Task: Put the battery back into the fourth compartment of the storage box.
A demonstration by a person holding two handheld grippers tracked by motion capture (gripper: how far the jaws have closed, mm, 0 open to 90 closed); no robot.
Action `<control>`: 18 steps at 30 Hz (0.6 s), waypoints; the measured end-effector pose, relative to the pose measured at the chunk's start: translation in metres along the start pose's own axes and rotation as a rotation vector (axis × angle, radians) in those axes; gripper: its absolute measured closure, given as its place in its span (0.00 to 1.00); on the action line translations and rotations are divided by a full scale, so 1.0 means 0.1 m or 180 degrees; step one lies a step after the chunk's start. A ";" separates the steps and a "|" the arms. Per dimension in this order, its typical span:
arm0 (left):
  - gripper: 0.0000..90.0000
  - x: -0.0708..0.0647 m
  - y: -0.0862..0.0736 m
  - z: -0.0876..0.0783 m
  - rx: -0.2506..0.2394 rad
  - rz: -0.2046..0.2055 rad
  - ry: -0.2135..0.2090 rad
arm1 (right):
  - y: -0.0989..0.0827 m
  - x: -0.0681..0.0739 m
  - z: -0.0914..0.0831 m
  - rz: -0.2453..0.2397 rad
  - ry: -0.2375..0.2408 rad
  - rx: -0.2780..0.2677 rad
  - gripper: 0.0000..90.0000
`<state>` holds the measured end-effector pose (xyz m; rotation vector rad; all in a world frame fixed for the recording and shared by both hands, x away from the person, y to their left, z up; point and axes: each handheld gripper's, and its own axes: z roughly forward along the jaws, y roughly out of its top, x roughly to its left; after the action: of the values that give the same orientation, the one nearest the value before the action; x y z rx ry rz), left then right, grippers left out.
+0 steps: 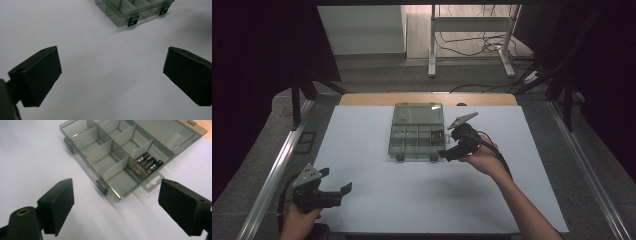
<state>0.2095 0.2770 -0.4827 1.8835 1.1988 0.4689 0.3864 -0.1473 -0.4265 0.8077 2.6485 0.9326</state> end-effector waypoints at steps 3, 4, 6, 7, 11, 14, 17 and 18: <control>0.02 0.00 0.00 0.00 0.0001 0.0001 0.0001 | -0.07 0.03 -0.04 0.0013 -0.0013 -0.0049 0.12; 0.02 0.00 0.00 0.00 0.0000 0.0002 0.0001 | -0.10 0.03 -0.06 0.0027 -0.0010 -0.0074 0.11; 0.02 0.00 0.00 0.00 -0.0002 0.0008 0.0000 | -0.16 0.03 -0.07 0.0073 0.0021 -0.0090 0.10; 0.02 0.00 0.00 0.00 -0.0004 0.0006 -0.0001 | -0.18 0.03 -0.08 0.0080 0.0017 -0.0059 0.08; 0.02 0.00 0.00 0.00 -0.0007 0.0010 -0.0003 | -0.31 0.04 -0.12 0.0097 0.0004 -0.0050 0.05; 0.02 0.00 0.00 0.00 -0.0010 0.0012 -0.0004 | -0.38 0.06 -0.15 0.0128 -0.0005 -0.0083 0.03; 0.02 0.00 0.00 0.00 -0.0010 0.0012 -0.0005 | -0.42 0.07 -0.19 0.0127 -0.0015 -0.0114 0.02; 0.02 0.00 0.00 0.00 -0.0012 0.0011 -0.0005 | -0.43 0.07 -0.21 0.0115 -0.0026 -0.0132 0.02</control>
<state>0.2090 0.2769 -0.4825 1.8826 1.1929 0.4711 0.3539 -0.1821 -0.4375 0.8507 2.6068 0.9876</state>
